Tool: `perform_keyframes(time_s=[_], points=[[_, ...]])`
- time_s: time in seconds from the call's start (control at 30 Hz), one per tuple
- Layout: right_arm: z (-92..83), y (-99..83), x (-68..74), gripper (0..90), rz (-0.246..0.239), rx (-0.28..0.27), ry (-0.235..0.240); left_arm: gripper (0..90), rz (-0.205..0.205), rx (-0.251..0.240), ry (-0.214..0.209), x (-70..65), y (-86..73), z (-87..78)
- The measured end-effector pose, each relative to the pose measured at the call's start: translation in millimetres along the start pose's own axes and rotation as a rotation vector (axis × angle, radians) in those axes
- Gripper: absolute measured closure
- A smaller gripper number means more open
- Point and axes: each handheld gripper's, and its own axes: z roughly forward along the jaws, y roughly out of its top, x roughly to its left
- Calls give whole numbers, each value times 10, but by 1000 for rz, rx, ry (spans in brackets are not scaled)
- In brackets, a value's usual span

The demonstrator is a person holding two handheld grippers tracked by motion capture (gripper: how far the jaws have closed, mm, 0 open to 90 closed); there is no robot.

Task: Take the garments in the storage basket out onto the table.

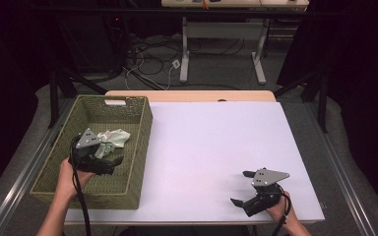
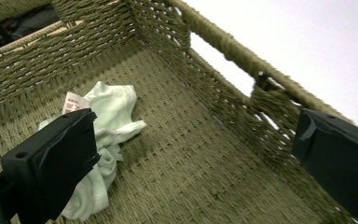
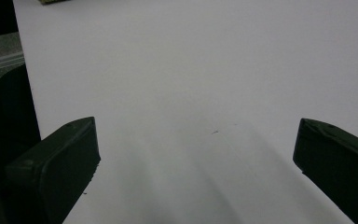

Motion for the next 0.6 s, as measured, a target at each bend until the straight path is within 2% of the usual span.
perform_keyframes(time_s=[0.3, 0.47, 0.5, 0.6], points=[[1, 1, 3, 0, 4, 10, 3, 0, -3, 36, 0, 141, 43, 129], [2, -1, 4, 0, 0, 5, -1, 0, -7, 56, 19, 238, 58, 179], [0, 0, 0, 0, 0, 12, 1, 0, -12, 47, 24, 256, 53, 197], [7, -4, -4, 0, 0, 7, 3, 0, -28, 61, 24, 329, 45, 220]])
